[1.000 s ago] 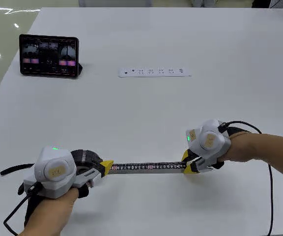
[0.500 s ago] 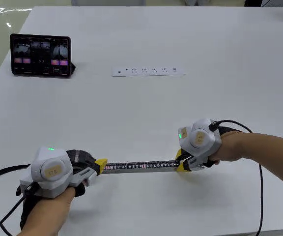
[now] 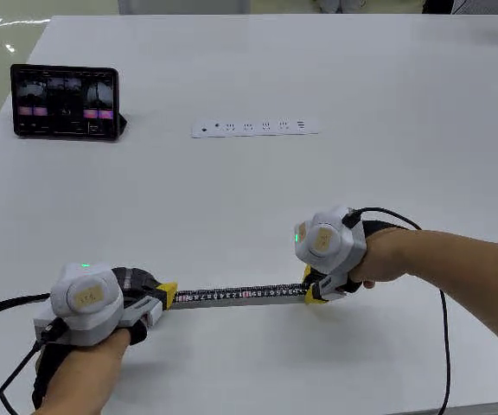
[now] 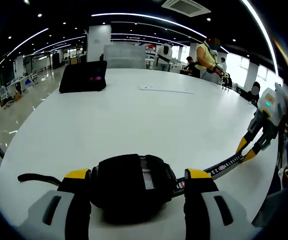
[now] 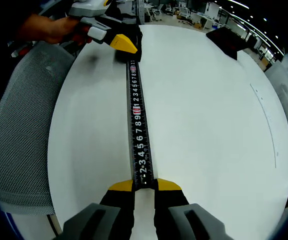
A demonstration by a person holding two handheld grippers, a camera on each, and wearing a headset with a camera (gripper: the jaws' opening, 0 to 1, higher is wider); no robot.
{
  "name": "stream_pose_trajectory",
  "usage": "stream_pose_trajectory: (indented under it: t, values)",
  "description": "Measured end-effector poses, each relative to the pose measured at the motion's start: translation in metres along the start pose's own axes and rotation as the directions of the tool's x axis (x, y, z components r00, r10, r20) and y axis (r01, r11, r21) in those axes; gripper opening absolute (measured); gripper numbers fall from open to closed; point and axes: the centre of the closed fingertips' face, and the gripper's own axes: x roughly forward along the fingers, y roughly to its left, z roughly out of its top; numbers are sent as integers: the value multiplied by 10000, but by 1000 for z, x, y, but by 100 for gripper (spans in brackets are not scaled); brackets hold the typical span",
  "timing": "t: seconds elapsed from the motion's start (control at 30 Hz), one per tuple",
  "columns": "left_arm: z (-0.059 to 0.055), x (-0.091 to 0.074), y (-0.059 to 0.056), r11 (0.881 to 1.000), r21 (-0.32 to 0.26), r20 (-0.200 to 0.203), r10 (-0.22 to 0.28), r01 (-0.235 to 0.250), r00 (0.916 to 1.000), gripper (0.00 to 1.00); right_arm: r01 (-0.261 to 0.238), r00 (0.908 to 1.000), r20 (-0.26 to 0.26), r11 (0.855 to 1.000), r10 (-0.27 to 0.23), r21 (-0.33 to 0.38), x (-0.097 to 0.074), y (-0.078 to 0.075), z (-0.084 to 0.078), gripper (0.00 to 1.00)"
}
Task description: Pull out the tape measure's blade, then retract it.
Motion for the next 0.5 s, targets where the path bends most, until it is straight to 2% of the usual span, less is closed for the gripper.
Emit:
stream_pose_trajectory:
  t: [0.1,0.17,0.23,0.33,0.37,0.43,0.5]
  values:
    - [3,0,1,9983,-587,71,63,-58,10000,74,37,10000,61,9998,-38,220,0,0,-1,11]
    - [2,1,3,9976,-680,46,117,-114,9999,72,70,9999,108,9995,-73,303,0,-1,-1,11]
    - [1,1,7,9984,-493,-102,268,-273,9996,67,109,9999,121,9992,-114,374,0,-1,-1,11]
    - [0,2,5,9984,-551,-102,83,-88,9999,67,120,9999,74,9992,-123,377,0,-1,-1,11]
    - [-1,3,4,9992,-404,-152,51,-57,9999,67,111,9999,67,9992,-114,376,1,-1,-1,11]
    - [-5,5,4,9996,257,-311,117,-109,9994,67,103,9999,87,9990,-107,432,1,-1,-1,11]
    - [-4,4,4,9998,123,-191,140,-137,9997,67,98,9999,131,9989,-104,452,1,-1,-1,11]
